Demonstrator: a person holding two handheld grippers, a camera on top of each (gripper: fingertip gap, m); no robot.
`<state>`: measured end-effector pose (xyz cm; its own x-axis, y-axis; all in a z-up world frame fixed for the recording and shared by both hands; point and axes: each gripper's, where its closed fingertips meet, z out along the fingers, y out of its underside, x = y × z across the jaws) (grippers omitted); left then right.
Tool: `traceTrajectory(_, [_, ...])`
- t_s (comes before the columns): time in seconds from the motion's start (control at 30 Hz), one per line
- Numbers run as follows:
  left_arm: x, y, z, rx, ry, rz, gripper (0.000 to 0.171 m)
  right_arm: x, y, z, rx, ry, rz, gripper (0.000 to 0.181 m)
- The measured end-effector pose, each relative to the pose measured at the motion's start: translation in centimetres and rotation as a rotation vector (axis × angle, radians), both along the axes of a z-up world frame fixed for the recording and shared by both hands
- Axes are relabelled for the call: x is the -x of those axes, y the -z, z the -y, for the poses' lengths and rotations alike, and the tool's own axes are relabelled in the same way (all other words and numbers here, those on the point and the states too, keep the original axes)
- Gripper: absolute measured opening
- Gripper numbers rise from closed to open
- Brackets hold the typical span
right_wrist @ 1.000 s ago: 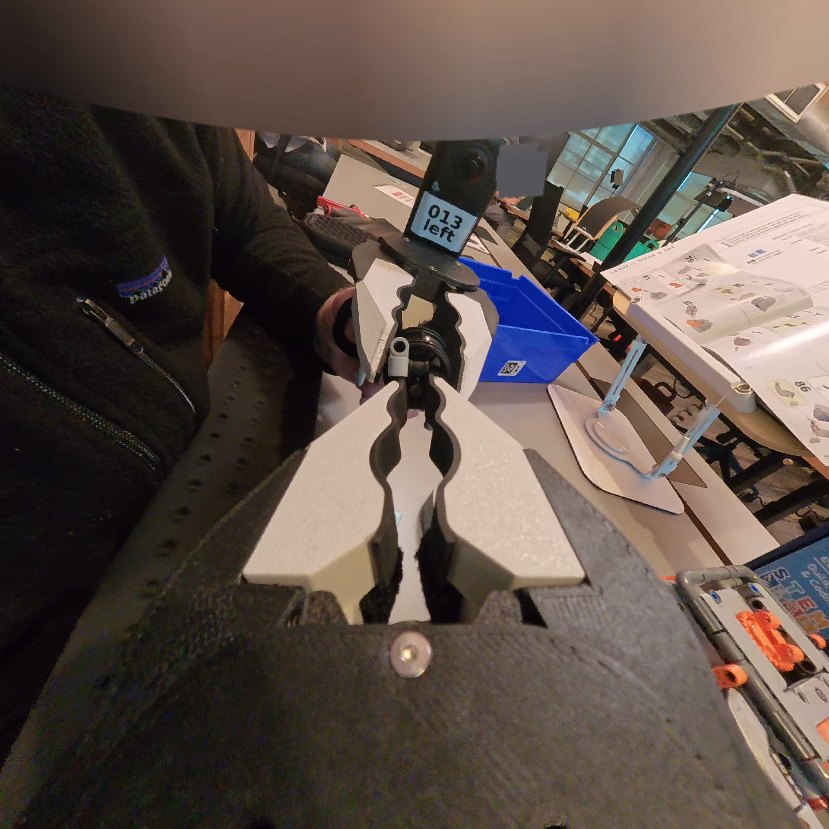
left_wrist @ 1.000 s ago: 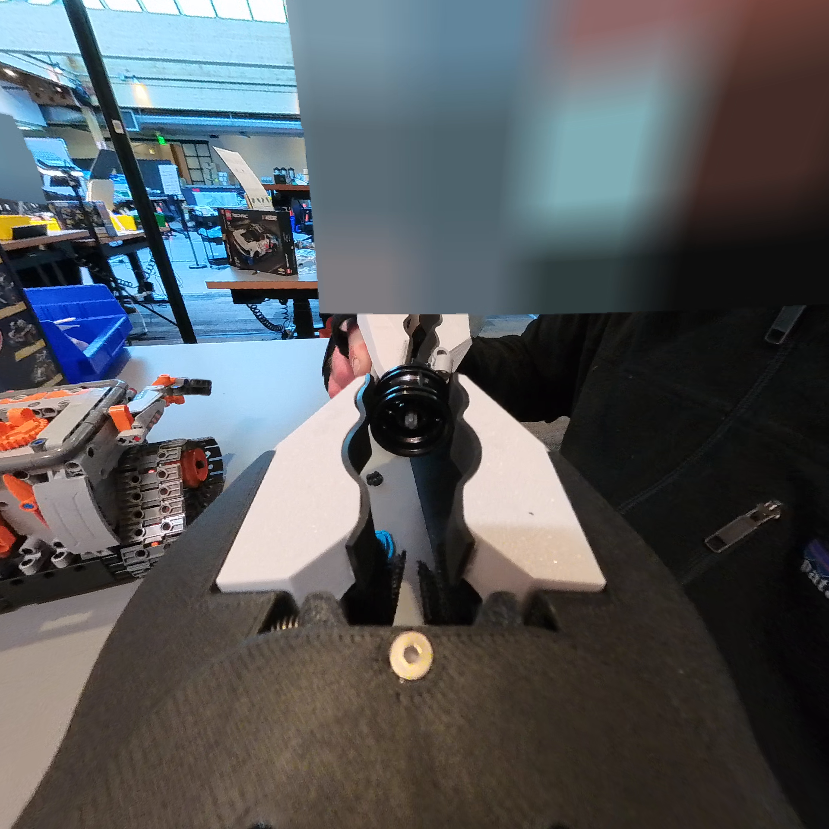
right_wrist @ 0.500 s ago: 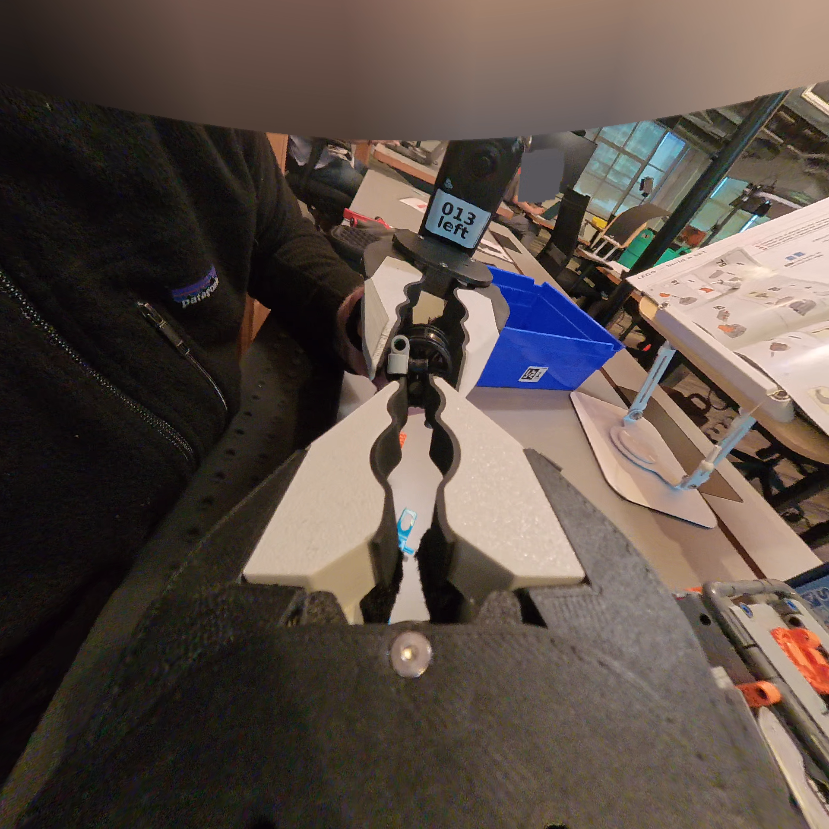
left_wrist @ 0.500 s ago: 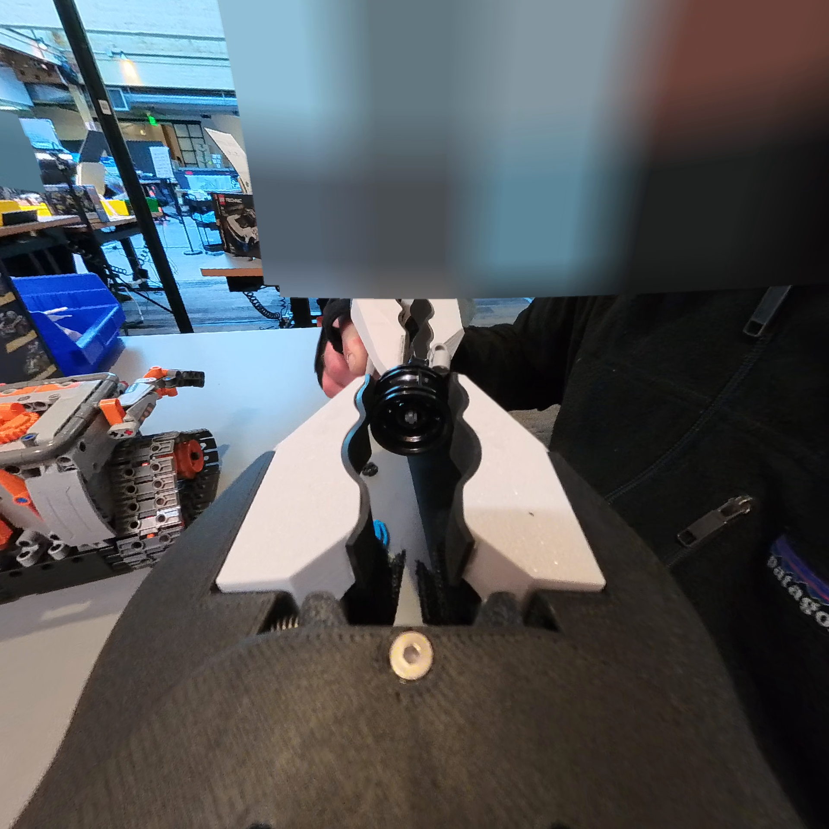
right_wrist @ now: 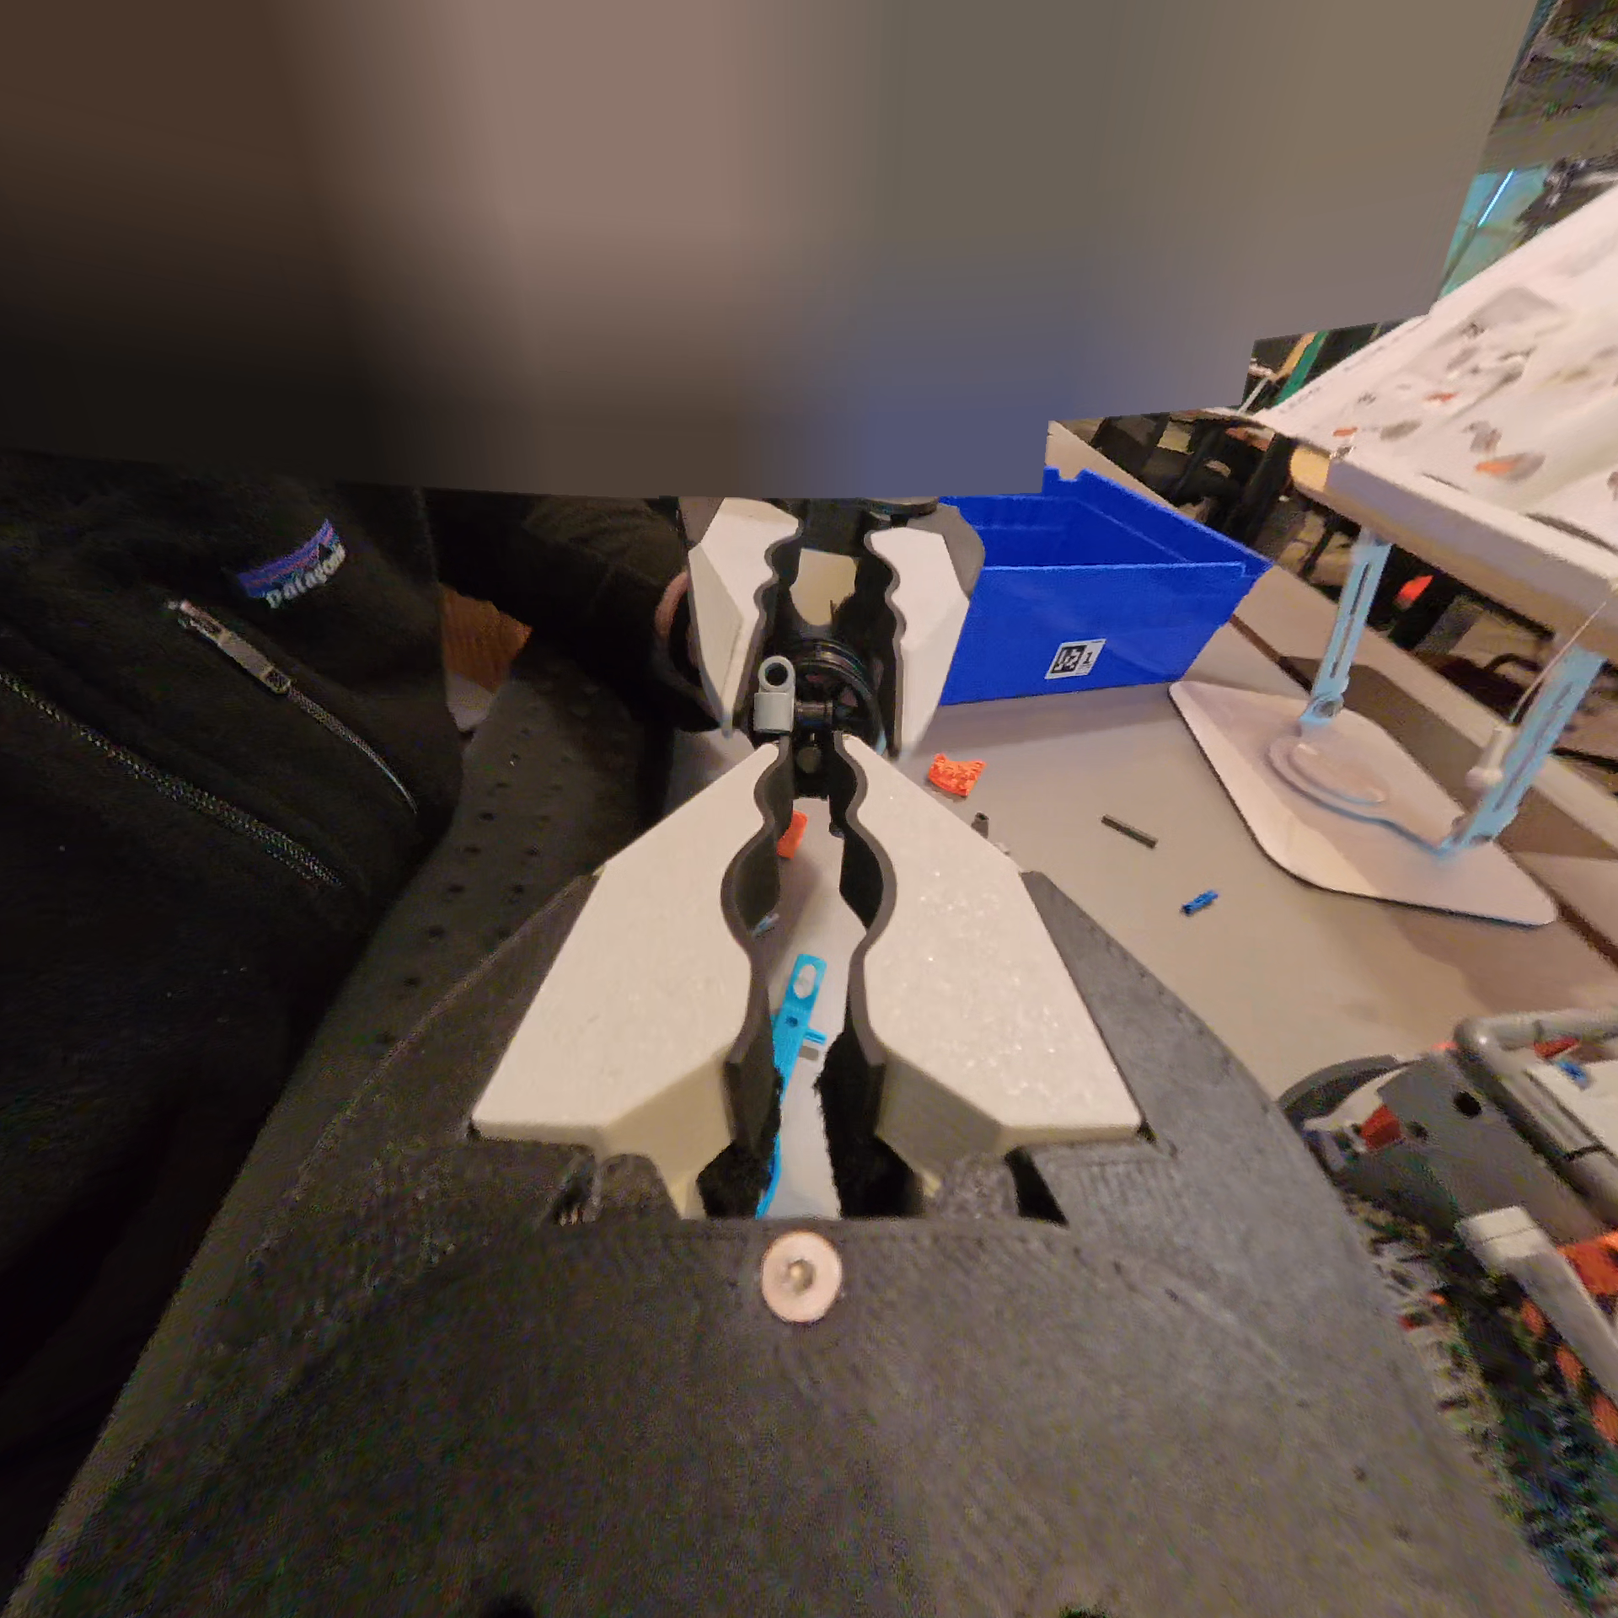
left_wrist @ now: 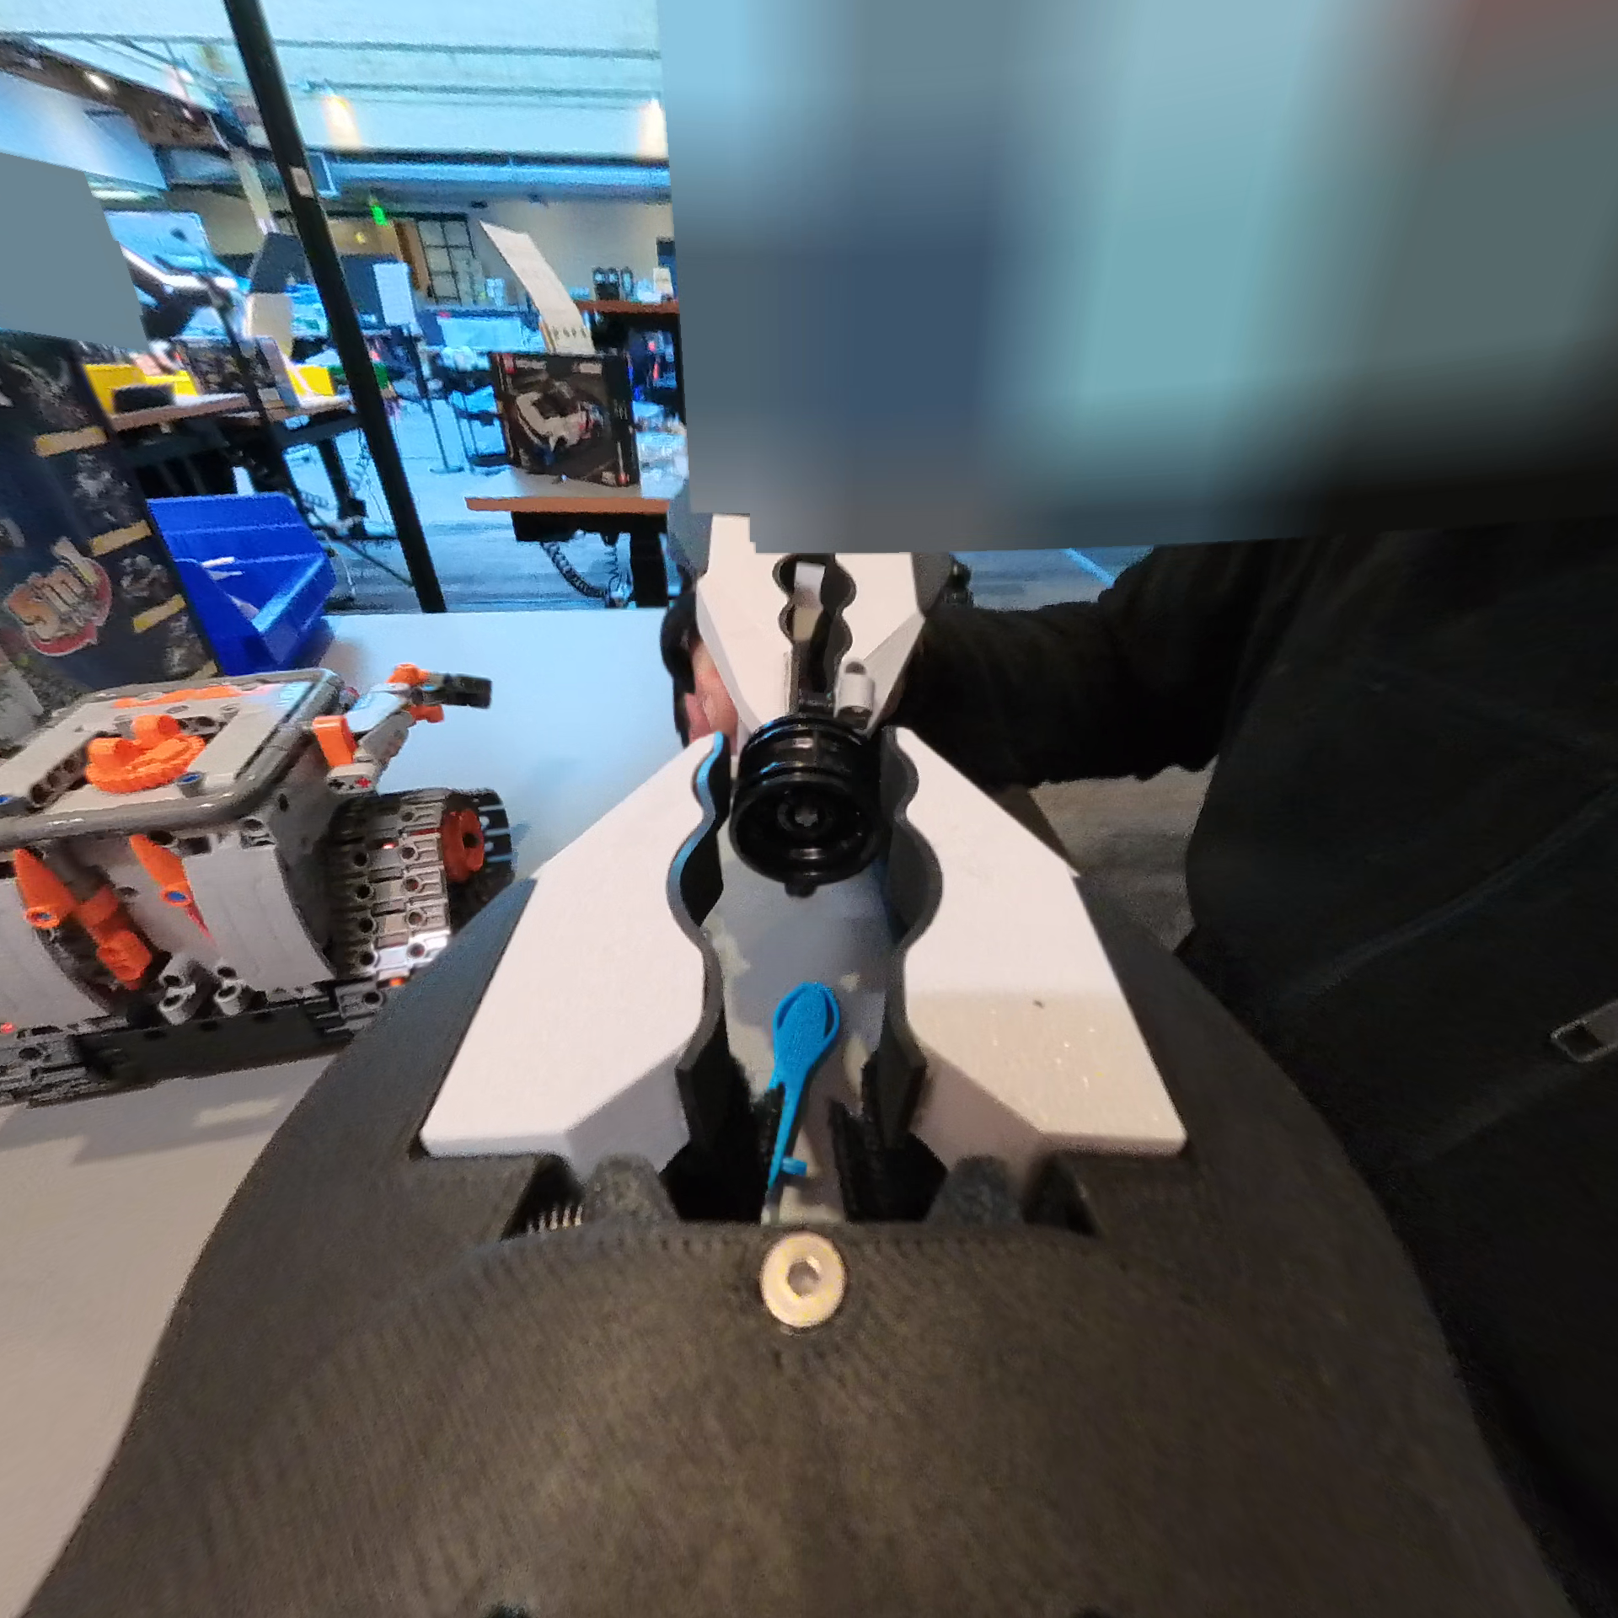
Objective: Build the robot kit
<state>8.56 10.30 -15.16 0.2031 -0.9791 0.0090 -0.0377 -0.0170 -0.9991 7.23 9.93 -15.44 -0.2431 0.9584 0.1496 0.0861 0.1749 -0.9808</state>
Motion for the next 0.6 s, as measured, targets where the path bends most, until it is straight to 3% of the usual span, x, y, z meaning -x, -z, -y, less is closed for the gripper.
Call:
traceTrajectory(0.23, [1.1,0.0,-1.8,-0.072,-0.111,-0.047,0.051,0.0,-0.3,-1.7,0.283,-0.061,-0.023,0.005])
traceTrajectory(0.3, [1.0,-0.2,-1.7,-0.105,-0.128,-0.059,0.048,-0.1,-0.6,-2.0,0.353,-0.089,-0.046,0.005])
traceTrajectory(0.37, [0.8,-0.2,-1.6,-0.176,-0.151,-0.102,0.033,-0.3,-1.4,-1.8,0.417,-0.149,-0.09,0.004])
traceTrajectory(0.6, [-0.1,-0.7,-1.5,-0.331,-0.259,-0.186,0.03,-0.9,-2.8,-0.9,0.452,-0.259,-0.176,0.005])
